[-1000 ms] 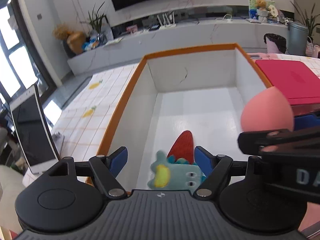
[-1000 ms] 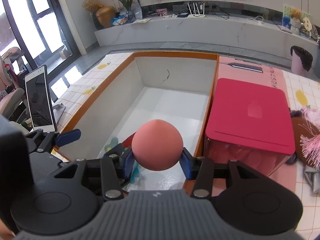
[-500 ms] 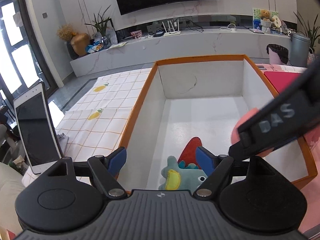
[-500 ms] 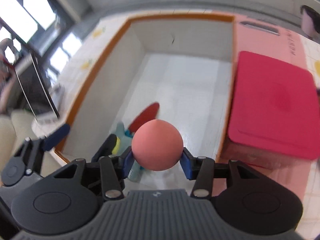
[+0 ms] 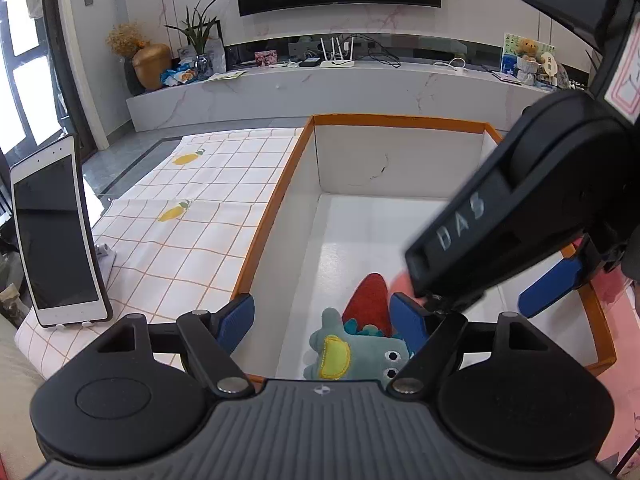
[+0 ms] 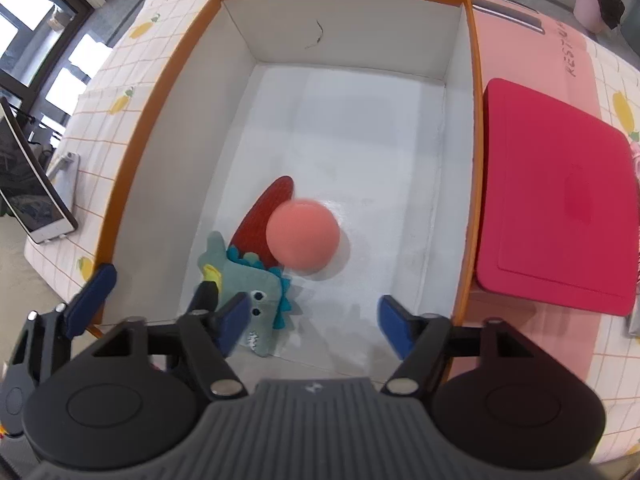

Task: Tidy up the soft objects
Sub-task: 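Move both tools back toward the pile of soft toys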

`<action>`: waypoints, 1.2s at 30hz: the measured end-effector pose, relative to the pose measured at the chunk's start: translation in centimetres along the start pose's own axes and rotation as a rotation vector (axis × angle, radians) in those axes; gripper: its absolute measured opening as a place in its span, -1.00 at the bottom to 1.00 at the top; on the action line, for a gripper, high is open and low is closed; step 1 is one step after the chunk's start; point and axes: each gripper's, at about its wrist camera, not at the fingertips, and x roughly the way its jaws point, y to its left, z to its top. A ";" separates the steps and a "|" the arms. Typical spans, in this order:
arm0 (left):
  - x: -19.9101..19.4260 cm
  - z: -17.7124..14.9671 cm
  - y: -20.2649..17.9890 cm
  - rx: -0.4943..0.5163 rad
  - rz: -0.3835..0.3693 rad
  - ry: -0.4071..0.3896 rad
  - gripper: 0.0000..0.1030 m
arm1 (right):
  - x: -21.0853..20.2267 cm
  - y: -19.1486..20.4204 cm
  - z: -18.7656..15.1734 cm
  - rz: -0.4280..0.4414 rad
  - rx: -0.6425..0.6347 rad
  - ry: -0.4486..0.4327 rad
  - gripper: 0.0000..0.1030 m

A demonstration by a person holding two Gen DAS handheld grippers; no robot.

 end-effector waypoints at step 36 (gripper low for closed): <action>-9.1 2.1 -3.0 0.001 -0.146 -0.243 0.79 | -12.3 -8.1 -5.6 0.017 0.025 -0.512 0.95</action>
